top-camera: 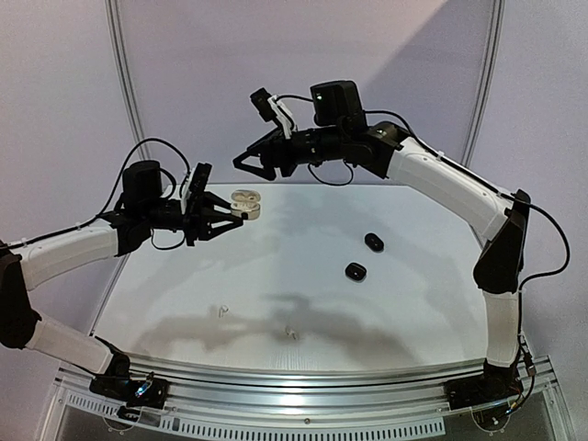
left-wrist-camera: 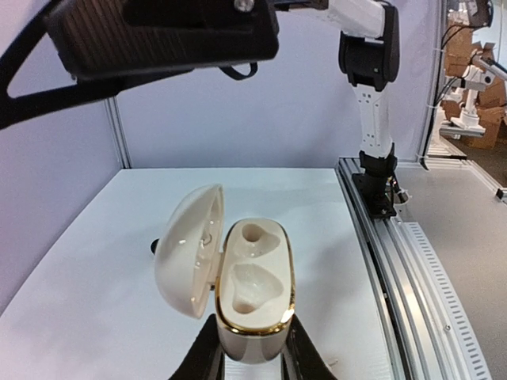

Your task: Insert the wireless bluetooth earbuds into the charging case

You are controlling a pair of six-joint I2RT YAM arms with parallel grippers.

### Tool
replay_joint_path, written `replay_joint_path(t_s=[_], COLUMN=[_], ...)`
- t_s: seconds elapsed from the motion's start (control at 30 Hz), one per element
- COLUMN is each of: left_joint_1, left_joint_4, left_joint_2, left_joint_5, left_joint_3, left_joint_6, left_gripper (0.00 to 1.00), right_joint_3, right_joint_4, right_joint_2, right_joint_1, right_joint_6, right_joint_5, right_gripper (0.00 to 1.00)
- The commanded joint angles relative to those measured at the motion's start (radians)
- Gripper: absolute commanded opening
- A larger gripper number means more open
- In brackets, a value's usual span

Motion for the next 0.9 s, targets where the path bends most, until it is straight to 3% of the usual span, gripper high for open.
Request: replay_joint_path(t_s=[0.0, 0.17, 0.33, 0.63, 0.87], left_joint_1=[0.006, 0.010, 0.010, 0.008, 0.008], left_joint_4=[0.068, 0.224, 0.339, 0.374, 0.238], left_joint_2=[-0.012, -0.046, -0.118, -0.297, -0.549], left_joint_5=[-0.045, -0.148, -0.310, -0.430, -0.479], left_joint_3=[-0.039, -0.110, -0.201, -0.359, -0.476], left_joint_6=[-0.071, -0.193, -0.321, -0.362, -0.369], left_gripper=[0.00, 0.00, 0.00, 0.00, 0.00], right_joint_3=[0.012, -0.108, -0.150, -0.166, -0.203], right_joint_4=[0.000, -0.047, -0.273, -0.597, -0.672], right_joint_2=[-0.052, -0.113, -0.145, -0.053, 0.002], right_joint_1=[-0.017, -0.050, -0.065, -0.016, 0.081], right_joint_6=[0.116, 0.264, 0.387, 0.529, 0.512], right_joint_5=[0.145, 0.394, 0.607, 0.617, 0.632], right_gripper=[0.66, 0.64, 0.59, 0.55, 0.56])
